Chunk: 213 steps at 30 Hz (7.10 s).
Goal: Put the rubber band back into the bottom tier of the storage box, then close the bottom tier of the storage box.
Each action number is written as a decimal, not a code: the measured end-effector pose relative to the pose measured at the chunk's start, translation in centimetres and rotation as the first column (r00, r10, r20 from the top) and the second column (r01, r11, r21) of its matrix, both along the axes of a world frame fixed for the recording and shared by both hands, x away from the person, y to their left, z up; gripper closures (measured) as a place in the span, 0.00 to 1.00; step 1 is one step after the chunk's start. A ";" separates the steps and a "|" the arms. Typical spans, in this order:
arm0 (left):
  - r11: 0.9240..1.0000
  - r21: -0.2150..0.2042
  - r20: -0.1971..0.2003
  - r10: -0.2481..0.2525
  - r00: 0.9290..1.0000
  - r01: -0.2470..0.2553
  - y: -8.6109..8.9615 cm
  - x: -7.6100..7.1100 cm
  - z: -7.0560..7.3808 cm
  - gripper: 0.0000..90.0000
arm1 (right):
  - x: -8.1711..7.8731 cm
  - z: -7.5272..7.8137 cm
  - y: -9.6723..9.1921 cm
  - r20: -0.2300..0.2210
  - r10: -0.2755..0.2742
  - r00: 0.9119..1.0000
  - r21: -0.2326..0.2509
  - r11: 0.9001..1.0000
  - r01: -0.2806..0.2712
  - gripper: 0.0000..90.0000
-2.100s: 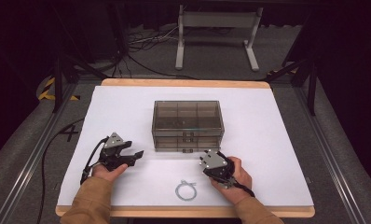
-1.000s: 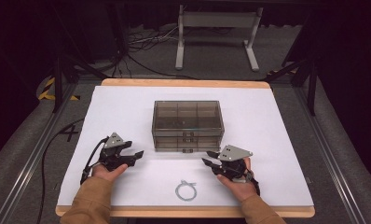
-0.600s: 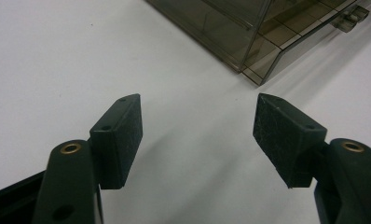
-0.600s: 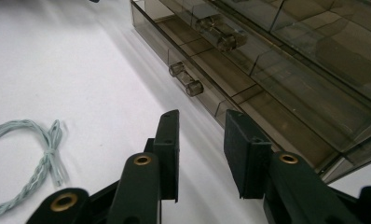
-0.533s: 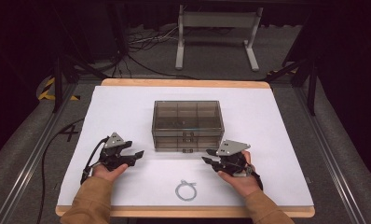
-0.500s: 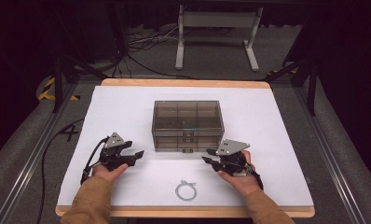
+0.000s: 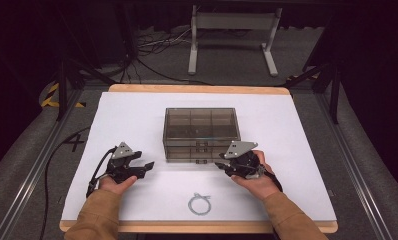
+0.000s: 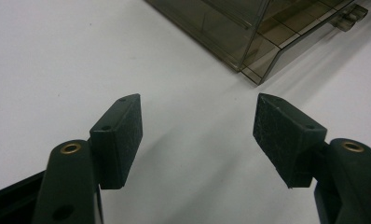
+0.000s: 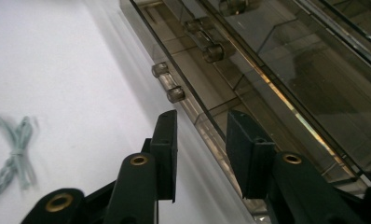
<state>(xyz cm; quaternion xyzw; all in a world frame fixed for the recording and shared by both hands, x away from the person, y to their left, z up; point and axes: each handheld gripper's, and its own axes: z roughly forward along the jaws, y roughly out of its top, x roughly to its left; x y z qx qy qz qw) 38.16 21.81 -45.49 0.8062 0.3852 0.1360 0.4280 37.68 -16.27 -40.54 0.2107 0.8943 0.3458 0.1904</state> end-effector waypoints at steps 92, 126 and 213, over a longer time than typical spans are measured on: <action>1.000 0.005 0.000 -0.004 1.000 0.004 0.0 0.0 0.0 0.37 | -0.8 -0.6 2.4 -0.166 0.146 0.975 -0.293 0.937 -0.191 0.90; 1.000 0.006 0.000 -0.004 1.000 0.004 0.0 0.0 0.0 0.37 | -2.6 -0.4 2.0 -0.201 0.199 0.959 -0.326 0.910 -0.257 0.91; 1.000 0.009 0.001 -0.004 1.000 0.004 -0.2 0.0 0.0 0.37 | -6.1 -1.4 3.6 -0.235 0.141 0.962 0.015 0.990 -0.141 0.79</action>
